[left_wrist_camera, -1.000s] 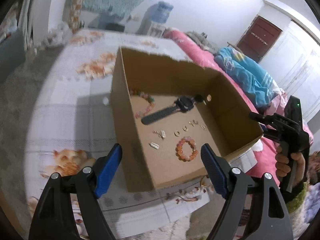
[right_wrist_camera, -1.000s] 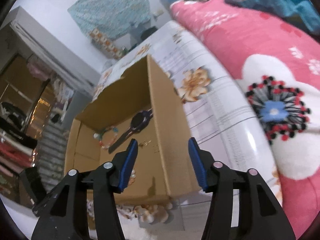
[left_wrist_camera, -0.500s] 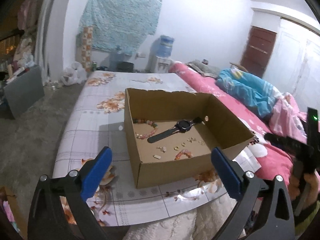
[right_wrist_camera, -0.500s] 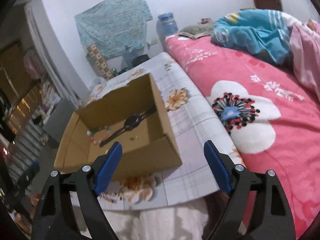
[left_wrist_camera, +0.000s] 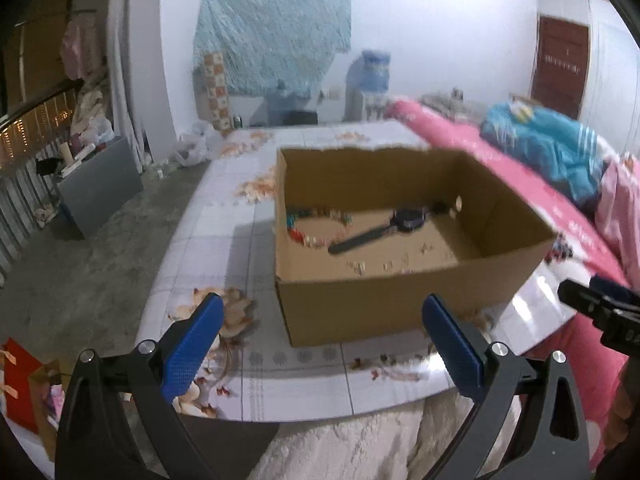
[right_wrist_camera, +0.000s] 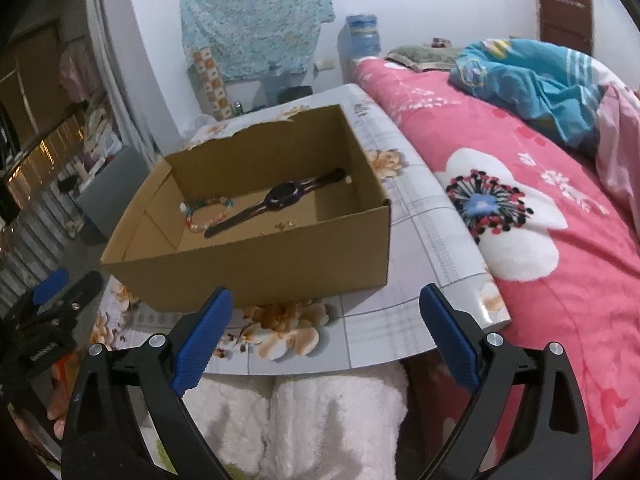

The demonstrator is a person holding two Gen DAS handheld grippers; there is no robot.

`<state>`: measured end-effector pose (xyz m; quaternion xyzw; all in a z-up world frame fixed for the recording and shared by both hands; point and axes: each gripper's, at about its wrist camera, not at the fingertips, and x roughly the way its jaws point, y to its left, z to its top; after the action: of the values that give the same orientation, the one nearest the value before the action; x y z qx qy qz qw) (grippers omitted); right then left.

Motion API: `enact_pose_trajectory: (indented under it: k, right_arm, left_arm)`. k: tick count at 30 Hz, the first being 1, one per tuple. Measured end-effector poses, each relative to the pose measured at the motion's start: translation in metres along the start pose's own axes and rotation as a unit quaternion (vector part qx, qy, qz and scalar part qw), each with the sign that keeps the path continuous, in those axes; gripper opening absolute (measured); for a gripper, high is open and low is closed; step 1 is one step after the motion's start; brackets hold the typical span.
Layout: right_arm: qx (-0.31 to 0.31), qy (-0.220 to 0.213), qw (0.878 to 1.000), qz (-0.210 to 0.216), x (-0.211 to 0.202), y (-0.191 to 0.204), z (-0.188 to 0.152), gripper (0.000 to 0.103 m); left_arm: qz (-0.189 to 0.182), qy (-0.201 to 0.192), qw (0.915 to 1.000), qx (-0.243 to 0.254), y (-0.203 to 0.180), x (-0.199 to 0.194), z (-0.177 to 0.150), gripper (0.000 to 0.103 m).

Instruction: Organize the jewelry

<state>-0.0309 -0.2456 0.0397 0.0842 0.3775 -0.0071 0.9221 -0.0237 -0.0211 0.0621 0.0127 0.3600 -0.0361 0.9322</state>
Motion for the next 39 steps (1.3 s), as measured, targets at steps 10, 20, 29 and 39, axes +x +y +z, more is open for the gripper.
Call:
enact_pose_trajectory:
  k: [10,20,29,39]
  right_arm:
    - [-0.023,0.019,1.0,-0.004,0.012,0.006,-0.004,0.09]
    - [-0.036,0.033,0.999,-0.001,0.025,0.012,0.0,0.09]
    - [-0.044,0.039,0.998,0.006,0.03,0.015,0.003,0.09]
    - [-0.045,0.047,0.998,0.008,0.034,0.016,0.004,0.09]
  left_arm:
    - [0.013,0.041,0.9991,0.001,-0.018,0.016,-0.003,0.097]
    - [0.023,0.059,0.9976,-0.027,-0.019,0.028,0.003,0.097]
    - [0.029,0.069,0.9967,-0.032,-0.02,0.032,0.004,0.097]
    - [0.032,0.085,0.9953,-0.036,-0.021,0.039,0.003,0.097]
